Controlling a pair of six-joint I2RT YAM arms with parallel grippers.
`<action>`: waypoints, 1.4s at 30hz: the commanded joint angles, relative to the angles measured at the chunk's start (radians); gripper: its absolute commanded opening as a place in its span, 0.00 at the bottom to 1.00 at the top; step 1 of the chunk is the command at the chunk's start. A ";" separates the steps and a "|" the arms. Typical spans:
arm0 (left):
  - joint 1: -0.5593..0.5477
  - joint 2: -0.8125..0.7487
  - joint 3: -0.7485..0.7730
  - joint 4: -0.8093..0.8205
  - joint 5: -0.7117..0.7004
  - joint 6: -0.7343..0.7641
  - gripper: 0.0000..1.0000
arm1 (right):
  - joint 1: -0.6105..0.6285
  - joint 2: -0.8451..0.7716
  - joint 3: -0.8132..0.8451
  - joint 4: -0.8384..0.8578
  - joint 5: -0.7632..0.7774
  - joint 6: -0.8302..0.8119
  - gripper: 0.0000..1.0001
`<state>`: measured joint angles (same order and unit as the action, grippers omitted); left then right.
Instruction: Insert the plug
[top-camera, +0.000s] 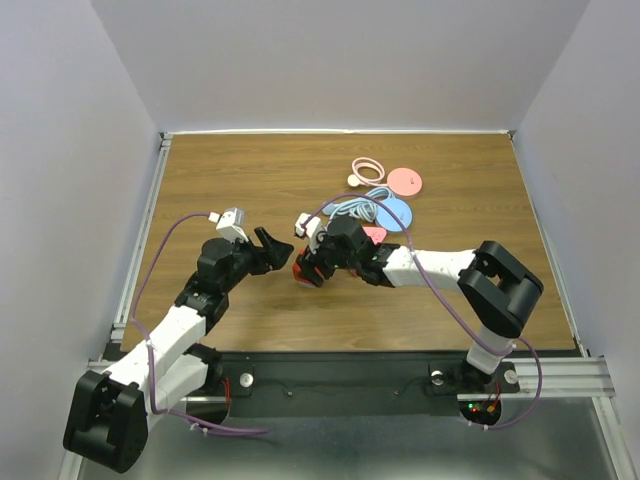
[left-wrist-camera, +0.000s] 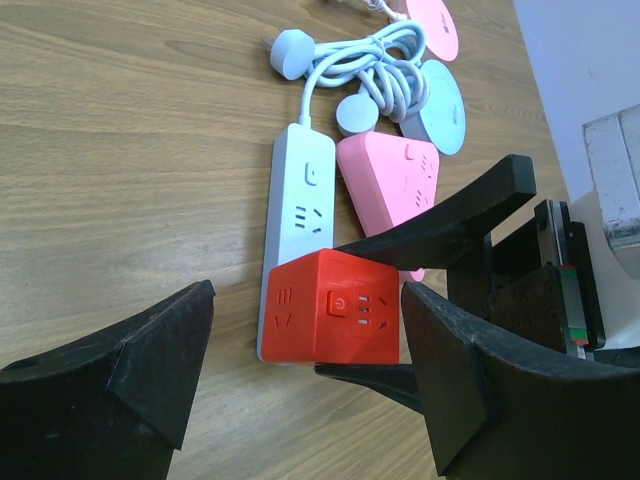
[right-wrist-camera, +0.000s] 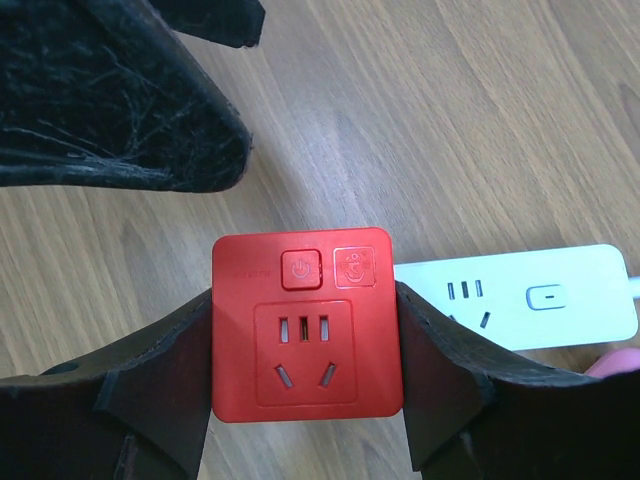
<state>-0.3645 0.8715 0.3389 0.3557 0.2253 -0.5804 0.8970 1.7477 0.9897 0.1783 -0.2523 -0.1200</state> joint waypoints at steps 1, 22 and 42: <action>0.006 -0.026 0.014 0.039 0.006 0.010 0.86 | 0.042 0.076 -0.112 -0.266 0.059 0.186 0.00; 0.006 -0.025 0.008 0.054 0.025 0.005 0.86 | 0.144 0.139 -0.272 -0.186 0.070 0.379 0.00; 0.006 -0.045 0.041 -0.003 -0.006 0.007 0.85 | 0.187 0.132 -0.241 -0.174 0.068 0.419 0.00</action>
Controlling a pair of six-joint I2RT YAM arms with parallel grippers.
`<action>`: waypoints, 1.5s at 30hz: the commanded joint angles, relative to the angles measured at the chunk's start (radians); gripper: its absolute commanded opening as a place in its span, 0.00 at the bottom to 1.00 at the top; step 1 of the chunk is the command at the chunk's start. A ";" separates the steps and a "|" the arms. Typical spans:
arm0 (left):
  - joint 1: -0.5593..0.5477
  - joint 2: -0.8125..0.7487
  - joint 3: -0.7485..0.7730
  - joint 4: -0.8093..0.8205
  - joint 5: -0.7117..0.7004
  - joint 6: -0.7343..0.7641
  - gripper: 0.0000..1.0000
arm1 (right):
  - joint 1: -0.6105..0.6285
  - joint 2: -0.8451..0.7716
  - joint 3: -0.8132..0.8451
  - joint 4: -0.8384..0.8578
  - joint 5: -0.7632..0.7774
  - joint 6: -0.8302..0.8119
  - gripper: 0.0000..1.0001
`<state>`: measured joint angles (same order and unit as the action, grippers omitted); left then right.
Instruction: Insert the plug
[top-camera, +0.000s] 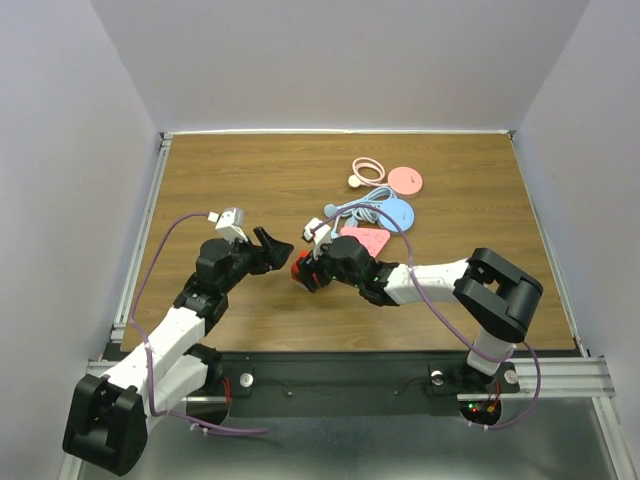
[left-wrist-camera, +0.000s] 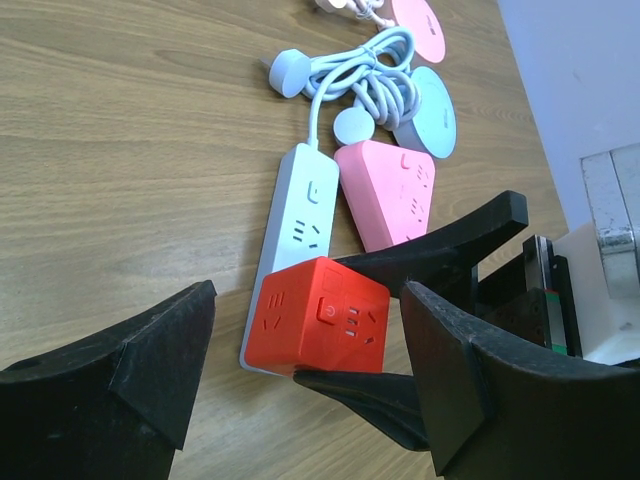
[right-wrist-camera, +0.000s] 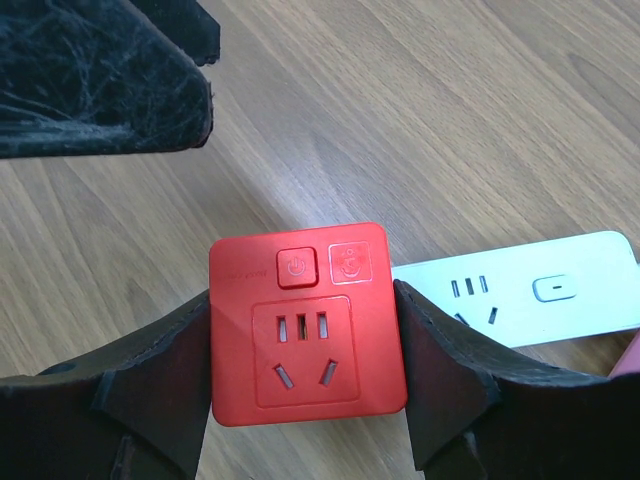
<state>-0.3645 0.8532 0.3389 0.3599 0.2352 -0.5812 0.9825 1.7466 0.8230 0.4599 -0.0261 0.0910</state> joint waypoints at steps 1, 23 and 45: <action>0.006 -0.025 0.067 -0.022 -0.048 0.009 0.86 | 0.102 0.130 -0.024 -0.455 -0.153 0.204 0.00; 0.045 -0.138 0.261 -0.340 -0.376 0.009 0.95 | 0.099 0.332 0.527 -0.489 0.015 0.018 0.18; 0.050 -0.057 0.327 -0.309 -0.407 0.026 0.93 | 0.099 -0.074 0.325 -0.468 0.239 0.003 0.97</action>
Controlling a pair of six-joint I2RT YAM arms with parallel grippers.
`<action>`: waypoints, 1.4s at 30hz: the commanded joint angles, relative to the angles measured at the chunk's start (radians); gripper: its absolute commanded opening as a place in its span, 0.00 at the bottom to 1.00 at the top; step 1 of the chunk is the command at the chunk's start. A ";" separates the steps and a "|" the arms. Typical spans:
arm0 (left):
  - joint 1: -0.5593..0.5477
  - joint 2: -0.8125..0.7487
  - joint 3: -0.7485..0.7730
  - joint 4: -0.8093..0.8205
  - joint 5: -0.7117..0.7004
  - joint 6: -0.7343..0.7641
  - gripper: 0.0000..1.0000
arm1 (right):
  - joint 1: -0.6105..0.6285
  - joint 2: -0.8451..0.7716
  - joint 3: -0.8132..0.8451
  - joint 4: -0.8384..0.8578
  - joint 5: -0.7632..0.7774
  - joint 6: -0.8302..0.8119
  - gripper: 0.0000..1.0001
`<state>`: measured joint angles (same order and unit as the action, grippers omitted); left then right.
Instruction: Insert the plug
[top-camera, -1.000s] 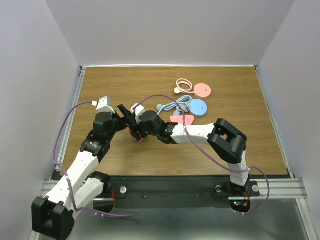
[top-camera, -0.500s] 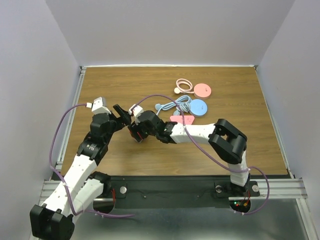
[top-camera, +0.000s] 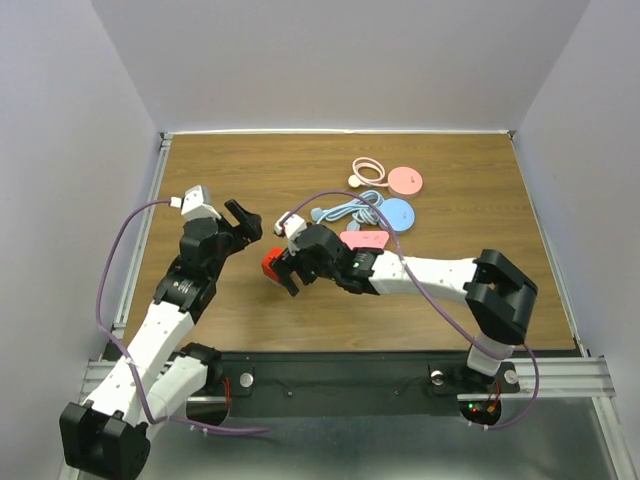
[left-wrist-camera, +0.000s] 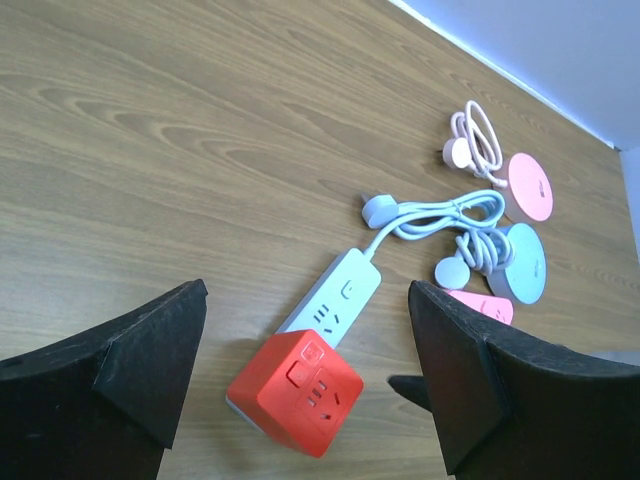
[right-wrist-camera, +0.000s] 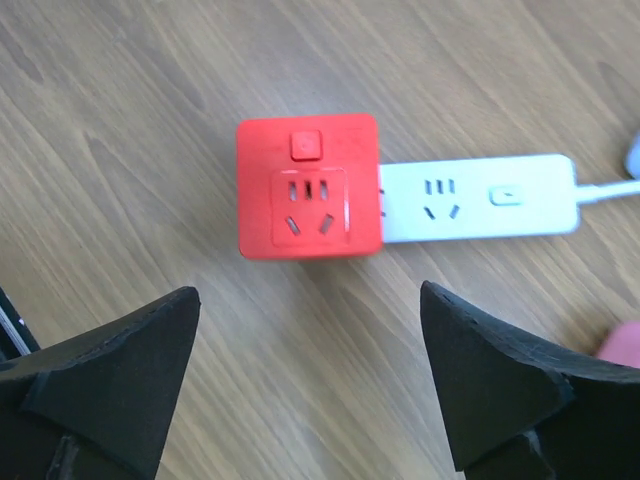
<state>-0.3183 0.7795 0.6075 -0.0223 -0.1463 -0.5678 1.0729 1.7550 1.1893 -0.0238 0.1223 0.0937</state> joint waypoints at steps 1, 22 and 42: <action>0.004 0.038 0.066 0.093 -0.019 0.014 0.93 | 0.007 -0.122 -0.074 0.016 0.109 0.001 0.99; -0.157 0.513 0.274 0.260 0.088 0.131 0.87 | -0.499 -0.103 -0.056 0.074 -0.084 -0.083 1.00; -0.266 0.951 0.526 0.124 -0.058 0.276 0.87 | -0.553 0.132 0.012 0.114 0.014 -0.137 0.99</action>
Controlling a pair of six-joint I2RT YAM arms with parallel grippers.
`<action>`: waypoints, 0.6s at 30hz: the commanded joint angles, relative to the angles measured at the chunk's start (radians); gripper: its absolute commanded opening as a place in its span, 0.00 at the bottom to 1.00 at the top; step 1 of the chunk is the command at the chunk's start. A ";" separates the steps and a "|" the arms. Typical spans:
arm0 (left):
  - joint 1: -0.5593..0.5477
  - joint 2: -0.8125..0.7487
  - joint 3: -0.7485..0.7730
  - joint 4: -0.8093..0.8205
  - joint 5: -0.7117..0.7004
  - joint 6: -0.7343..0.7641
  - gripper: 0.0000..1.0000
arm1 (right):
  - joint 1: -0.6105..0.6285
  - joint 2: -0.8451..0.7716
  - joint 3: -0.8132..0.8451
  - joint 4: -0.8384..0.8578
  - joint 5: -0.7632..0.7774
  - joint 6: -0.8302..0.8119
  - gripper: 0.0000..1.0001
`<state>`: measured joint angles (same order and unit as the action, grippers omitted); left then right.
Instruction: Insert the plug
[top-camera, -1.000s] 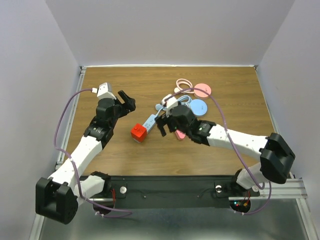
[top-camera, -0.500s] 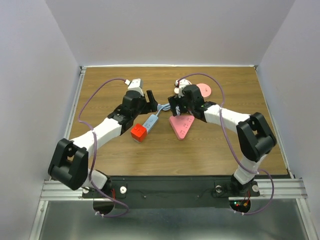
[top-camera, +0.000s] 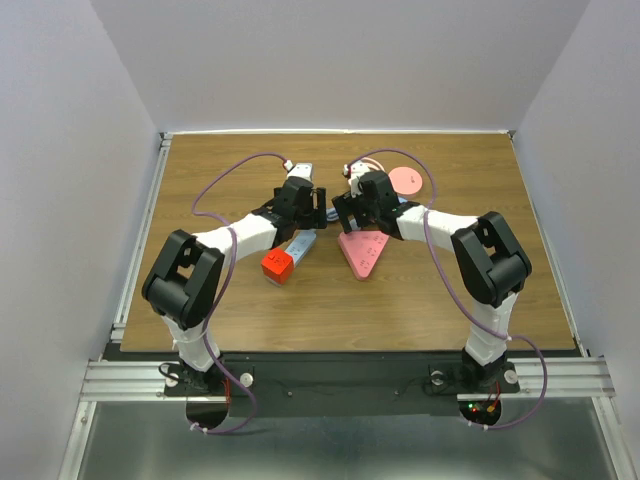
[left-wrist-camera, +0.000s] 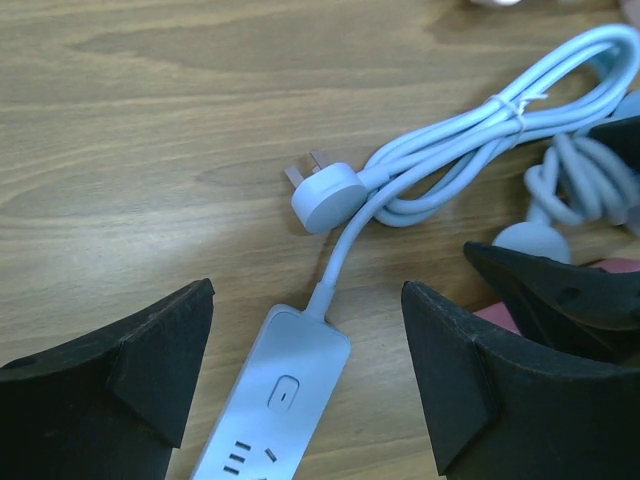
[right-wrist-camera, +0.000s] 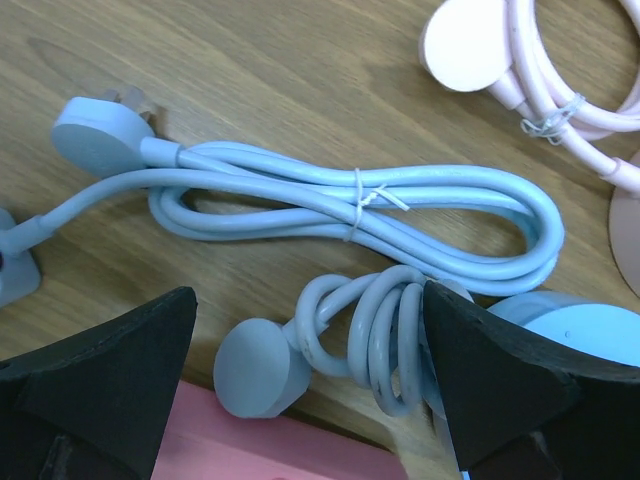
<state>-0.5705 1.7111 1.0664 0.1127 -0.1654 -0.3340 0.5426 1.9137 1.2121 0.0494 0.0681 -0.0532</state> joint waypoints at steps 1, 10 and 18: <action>-0.014 0.031 0.076 -0.011 -0.037 0.049 0.87 | -0.023 -0.027 -0.022 0.041 0.075 0.019 0.99; -0.017 0.150 0.132 -0.028 -0.026 0.064 0.86 | -0.056 -0.094 -0.097 0.040 0.122 0.099 0.99; -0.017 0.239 0.175 -0.077 -0.089 0.084 0.39 | -0.056 -0.200 -0.105 0.038 0.084 0.115 0.99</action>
<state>-0.5831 1.9450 1.1988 0.0746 -0.1883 -0.2806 0.4904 1.8145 1.1019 0.0566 0.1505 0.0429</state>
